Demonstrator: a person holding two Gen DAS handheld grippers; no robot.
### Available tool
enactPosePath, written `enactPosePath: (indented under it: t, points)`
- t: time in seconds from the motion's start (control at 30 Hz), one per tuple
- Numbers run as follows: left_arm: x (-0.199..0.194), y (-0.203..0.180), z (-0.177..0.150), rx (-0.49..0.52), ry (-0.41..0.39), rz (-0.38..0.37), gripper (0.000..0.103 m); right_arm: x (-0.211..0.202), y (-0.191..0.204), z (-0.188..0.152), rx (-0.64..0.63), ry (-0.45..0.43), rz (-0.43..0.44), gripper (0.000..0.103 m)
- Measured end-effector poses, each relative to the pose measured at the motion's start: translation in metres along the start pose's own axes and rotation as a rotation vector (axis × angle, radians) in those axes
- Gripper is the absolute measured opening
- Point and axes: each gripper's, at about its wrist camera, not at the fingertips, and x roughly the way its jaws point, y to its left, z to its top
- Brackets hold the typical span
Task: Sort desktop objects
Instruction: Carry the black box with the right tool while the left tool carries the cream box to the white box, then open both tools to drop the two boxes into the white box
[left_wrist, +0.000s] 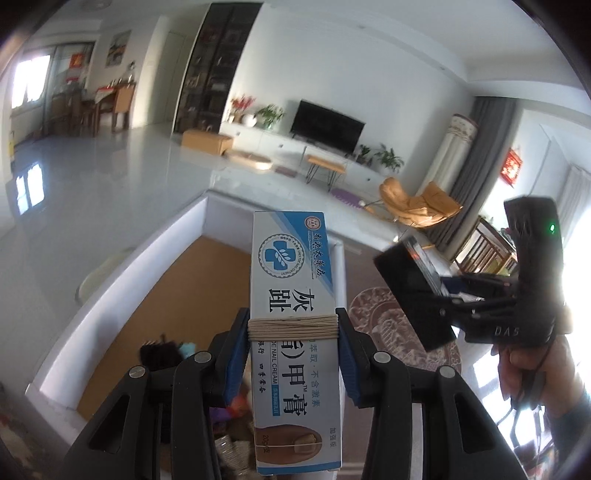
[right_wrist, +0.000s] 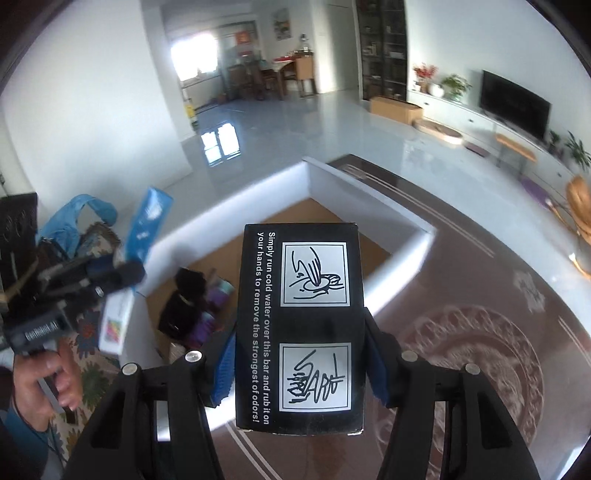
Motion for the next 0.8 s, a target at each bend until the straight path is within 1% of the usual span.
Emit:
enactPosePath:
  t: [0.07, 0.17, 0.23, 0.27, 0.33, 0.37, 0.4, 0.43, 0.5, 0.57, 0.63, 0.7, 0.73, 0.77, 0.8]
  points:
    - [0.021, 0.012, -0.007, -0.028, 0.072, 0.024, 0.044, 0.031, 0.014, 0.012, 0.0, 0.035, 0.034, 0.059]
    - [0.053, 0.031, -0.018, -0.053, 0.154, 0.077, 0.044, 0.082, 0.023, 0.009, 0.02, 0.1, 0.101, 0.059]
    - [0.073, 0.043, -0.022, -0.083, 0.201, 0.117, 0.044, 0.118, 0.032, 0.003, 0.009, 0.155, 0.095, 0.059]
    - [0.085, 0.051, -0.025, -0.104, 0.232, 0.157, 0.045, 0.134, 0.036, 0.0, 0.001, 0.18, 0.094, 0.059]
    - [0.101, 0.059, -0.028, -0.132, 0.282, 0.196, 0.056, 0.16, 0.04, -0.008, -0.017, 0.218, 0.098, 0.061]
    - [0.105, 0.066, -0.028, -0.148, 0.293, 0.203, 0.07, 0.169, 0.042, -0.01, -0.033, 0.222, 0.089, 0.062]
    - [0.106, 0.065, -0.027, -0.155, 0.29, 0.203, 0.077, 0.173, 0.041, -0.011, -0.044, 0.219, 0.079, 0.069]
    - [0.106, 0.064, -0.027, -0.154, 0.274, 0.203, 0.078, 0.174, 0.041, -0.008, -0.054, 0.208, 0.064, 0.074]
    - [0.102, 0.059, -0.023, -0.134, 0.249, 0.221, 0.079, 0.167, 0.037, -0.003, -0.055, 0.182, 0.058, 0.08]
    - [0.096, 0.047, -0.021, -0.103, 0.203, 0.261, 0.079, 0.152, 0.031, 0.001, -0.068, 0.156, 0.045, 0.083]
    - [0.091, 0.035, -0.019, -0.081, 0.155, 0.298, 0.083, 0.134, 0.034, 0.006, -0.098, 0.137, 0.017, 0.089]
    - [0.085, 0.02, -0.019, -0.073, 0.1, 0.34, 0.103, 0.117, 0.031, 0.007, -0.131, 0.124, -0.015, 0.094]
    - [0.08, 0.023, -0.016, -0.075, 0.084, 0.347, 0.103, 0.111, 0.027, 0.005, -0.141, 0.121, -0.027, 0.095]
    - [0.078, 0.017, -0.014, -0.078, 0.062, 0.369, 0.103, 0.107, 0.023, 0.002, -0.146, 0.121, -0.036, 0.095]
    - [0.077, 0.012, -0.015, -0.083, 0.041, 0.406, 0.103, 0.104, 0.02, -0.002, -0.15, 0.123, -0.049, 0.095]
